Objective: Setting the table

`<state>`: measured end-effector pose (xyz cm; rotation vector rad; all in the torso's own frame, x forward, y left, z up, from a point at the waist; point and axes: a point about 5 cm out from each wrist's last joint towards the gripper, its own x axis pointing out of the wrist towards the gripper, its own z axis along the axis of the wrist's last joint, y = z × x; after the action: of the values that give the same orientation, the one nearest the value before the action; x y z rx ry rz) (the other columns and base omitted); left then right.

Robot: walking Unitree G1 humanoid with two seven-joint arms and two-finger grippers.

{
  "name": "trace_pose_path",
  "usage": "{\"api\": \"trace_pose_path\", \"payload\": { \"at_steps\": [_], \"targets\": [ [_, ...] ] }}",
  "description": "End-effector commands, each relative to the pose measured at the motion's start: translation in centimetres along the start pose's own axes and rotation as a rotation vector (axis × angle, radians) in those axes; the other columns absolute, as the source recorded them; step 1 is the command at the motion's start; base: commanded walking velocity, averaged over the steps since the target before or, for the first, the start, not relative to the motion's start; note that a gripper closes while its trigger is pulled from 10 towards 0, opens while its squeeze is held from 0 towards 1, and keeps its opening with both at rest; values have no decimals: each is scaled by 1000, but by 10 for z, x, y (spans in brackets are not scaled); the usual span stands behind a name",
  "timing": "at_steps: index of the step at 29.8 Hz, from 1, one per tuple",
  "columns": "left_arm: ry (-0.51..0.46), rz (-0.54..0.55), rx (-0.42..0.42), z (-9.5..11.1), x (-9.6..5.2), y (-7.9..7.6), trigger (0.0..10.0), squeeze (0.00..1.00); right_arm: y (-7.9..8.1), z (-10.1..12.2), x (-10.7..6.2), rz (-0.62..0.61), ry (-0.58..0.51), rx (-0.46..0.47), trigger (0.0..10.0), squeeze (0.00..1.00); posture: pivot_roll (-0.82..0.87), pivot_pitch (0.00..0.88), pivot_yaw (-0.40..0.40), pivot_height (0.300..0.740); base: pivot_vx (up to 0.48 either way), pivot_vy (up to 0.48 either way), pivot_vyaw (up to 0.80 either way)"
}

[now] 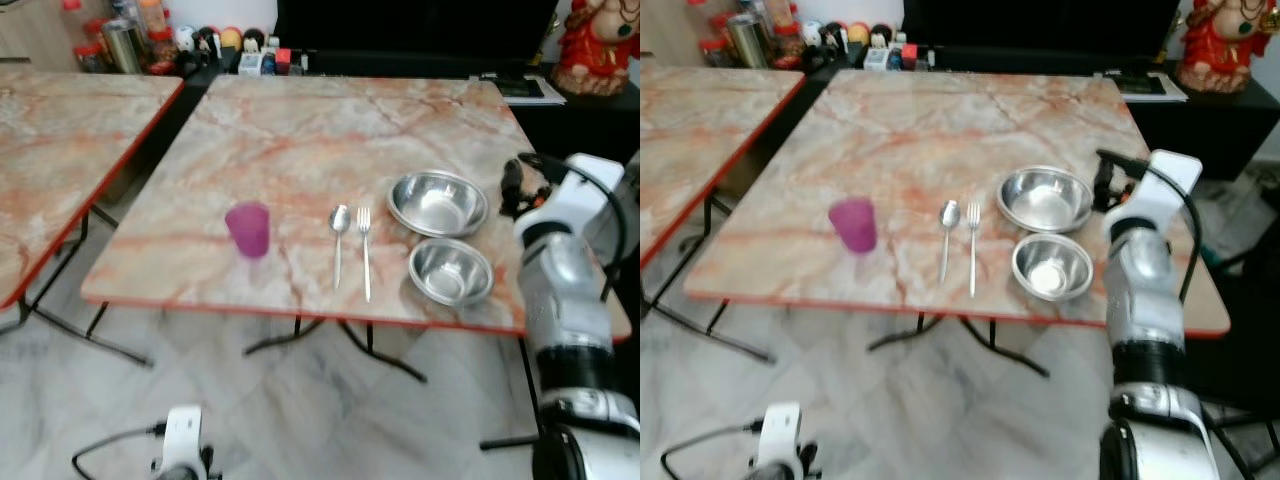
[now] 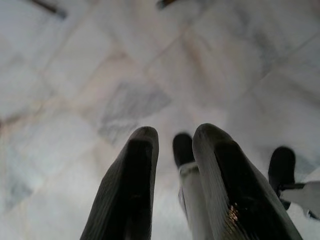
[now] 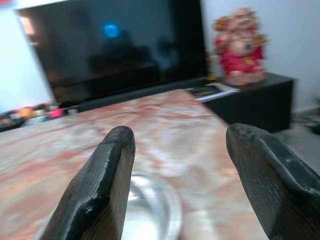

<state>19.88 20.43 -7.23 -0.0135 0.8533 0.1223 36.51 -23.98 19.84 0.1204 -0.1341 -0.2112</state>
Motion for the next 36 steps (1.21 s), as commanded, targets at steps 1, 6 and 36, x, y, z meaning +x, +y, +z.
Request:
{"api": "trace_pose_path", "payload": {
  "at_steps": [1, 6, 36],
  "targets": [
    [14, -6, 11, -4, -1, -2, 10000, 0, 0, 2, 0, -6, -5, 2, 10000, 0, -116, 70, 1, 740, 292, 0, 0],
    [10, -8, 15, -3, -1, -2, 10000, 0, 0, 2, 1, -10, -11, 7, 10000, 0, -109, 66, 3, 740, 294, 0, 0],
    [1, -6, 2, -3, -1, -2, 10000, 0, 3, 9, 8, -11, 35, 26, 10000, 0, -100, 105, 1, 740, 203, 0, 0]
  ]
}}
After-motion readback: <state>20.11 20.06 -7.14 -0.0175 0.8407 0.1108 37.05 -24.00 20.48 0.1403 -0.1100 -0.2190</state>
